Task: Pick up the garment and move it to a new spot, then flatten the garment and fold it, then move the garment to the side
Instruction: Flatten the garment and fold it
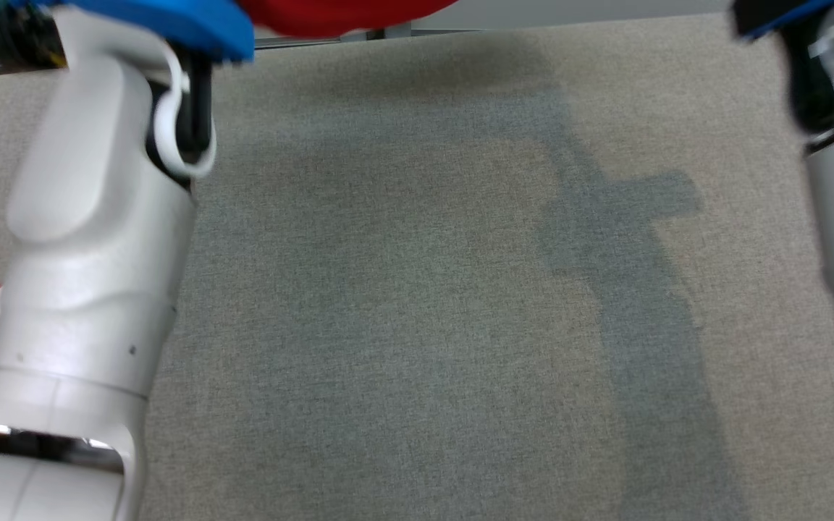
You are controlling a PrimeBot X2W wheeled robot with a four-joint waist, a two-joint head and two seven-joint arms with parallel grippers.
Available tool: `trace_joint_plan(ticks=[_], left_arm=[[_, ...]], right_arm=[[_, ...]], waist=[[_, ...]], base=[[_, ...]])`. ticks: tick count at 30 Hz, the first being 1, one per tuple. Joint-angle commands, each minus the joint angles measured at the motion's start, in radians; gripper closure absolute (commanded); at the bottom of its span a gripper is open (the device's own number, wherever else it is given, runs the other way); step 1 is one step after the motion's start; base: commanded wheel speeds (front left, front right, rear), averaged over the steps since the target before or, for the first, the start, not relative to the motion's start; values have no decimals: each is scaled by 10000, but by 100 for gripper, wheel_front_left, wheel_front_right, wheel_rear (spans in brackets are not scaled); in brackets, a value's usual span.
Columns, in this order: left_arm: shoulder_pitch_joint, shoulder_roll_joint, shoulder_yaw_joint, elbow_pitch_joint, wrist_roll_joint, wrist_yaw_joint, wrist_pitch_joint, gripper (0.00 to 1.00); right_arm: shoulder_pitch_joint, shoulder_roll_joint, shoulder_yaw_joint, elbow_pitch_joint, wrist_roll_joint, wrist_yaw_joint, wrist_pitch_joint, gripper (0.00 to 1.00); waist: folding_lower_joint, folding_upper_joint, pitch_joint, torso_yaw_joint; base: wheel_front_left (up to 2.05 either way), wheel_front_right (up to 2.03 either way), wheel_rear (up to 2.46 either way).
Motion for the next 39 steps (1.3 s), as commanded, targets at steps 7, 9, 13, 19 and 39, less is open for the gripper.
trace_joint_plan(ticks=[7,9,13,19,39], left_arm=[[1889,-638,468,2192,572,-399,-37,100],[2330,-714,537,2477,626,-492,-39,100],[3318,-839,591,2390,866,-686,-39,100],[5410,-843,932,661,1692,-777,-39,100],[11407,-701,797,-5578,2624,-512,889,100]], right_arm=[[1712,1033,1647,2942,700,-12,-675,100],[2356,1179,1929,3346,1045,-12,-781,100],[3636,1186,2071,3355,1817,-12,-884,100],[5928,833,1393,1311,2049,-12,-883,100],[13395,943,-2093,-6459,31,-22,1010,100]], waist=[[1,-1,128,48],[1,-1,173,76],[1,-1,105,89],[1,-1,-436,37],[1,-1,-1957,69]], base=[[0,0,0],[0,0,0],[0,0,0],[0,0,0],[0,0,0]])
